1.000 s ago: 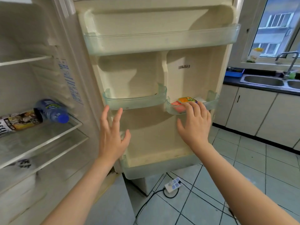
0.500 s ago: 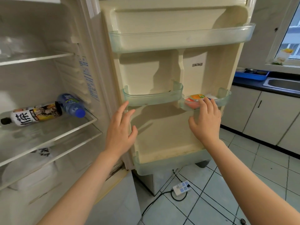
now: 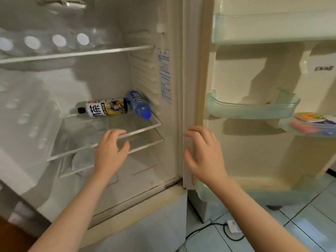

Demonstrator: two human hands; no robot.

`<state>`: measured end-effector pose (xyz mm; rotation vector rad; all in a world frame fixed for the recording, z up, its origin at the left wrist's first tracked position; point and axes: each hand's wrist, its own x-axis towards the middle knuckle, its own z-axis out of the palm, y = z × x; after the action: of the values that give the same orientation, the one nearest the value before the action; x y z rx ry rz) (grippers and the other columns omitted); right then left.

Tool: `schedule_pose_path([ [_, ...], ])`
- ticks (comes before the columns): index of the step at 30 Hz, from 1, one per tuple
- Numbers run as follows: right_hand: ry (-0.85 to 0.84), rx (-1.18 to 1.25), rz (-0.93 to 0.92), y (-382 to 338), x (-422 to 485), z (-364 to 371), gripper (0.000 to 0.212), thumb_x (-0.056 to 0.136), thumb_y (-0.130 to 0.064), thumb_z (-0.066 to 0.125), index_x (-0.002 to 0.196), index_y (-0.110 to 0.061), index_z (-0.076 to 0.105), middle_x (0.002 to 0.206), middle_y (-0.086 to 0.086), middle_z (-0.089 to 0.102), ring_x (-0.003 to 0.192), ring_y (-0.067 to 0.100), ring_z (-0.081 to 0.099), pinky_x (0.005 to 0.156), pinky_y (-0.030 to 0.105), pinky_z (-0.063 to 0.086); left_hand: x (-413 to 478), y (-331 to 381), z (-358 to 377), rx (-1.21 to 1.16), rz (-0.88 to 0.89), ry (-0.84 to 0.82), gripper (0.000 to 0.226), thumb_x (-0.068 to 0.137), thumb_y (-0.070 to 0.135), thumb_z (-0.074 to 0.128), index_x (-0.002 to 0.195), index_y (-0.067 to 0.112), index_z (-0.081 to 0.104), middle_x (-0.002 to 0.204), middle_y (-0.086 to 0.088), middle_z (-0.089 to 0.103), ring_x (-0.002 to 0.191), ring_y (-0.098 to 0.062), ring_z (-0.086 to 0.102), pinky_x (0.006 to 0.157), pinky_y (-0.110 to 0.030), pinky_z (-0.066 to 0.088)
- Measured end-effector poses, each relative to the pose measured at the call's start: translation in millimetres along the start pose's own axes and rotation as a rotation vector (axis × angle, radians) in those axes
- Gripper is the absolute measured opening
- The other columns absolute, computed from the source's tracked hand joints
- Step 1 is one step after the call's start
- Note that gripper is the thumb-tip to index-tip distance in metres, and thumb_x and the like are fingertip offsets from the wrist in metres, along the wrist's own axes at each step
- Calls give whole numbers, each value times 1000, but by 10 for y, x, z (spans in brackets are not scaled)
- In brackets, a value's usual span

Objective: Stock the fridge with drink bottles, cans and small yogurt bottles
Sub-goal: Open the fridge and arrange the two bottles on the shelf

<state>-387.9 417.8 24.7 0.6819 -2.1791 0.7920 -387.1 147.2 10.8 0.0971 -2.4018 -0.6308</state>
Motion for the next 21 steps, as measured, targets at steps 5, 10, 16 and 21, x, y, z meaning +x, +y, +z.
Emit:
schedule_pose_path([
  [5,-229,46,155,-51,425,743,34,81,-17,59,115,-13,58,116,1,55,106,23,56,79,32,47,343,-651,66,-202,-357,-30,32,90,18,59,121,12,58,124,-8,58,112,-22,53,91,-33,40],
  [10,-329,1,193,-44,1011,1464,41,81,-20,60,120,-12,54,127,3,50,102,30,56,79,33,44,868,-1220,158,-165,-418,-44,40,90,23,59,128,13,53,129,-9,51,109,-23,53,91,-33,38],
  [16,-419,-172,302,36,1496,2114,47,84,-29,56,126,-12,43,129,9,42,107,35,50,78,36,43,1637,-1694,301,-178,-473,121,42,86,21,63,125,8,54,129,-17,47,120,-31,46,101,-36,34],
  [21,-465,-180,414,132,1588,2392,50,87,-35,55,128,-12,37,131,9,40,109,35,53,72,34,39,2113,-2011,434,-504,-772,179,46,86,21,62,127,5,48,128,-18,54,116,-33,53,92,-35,43],
])
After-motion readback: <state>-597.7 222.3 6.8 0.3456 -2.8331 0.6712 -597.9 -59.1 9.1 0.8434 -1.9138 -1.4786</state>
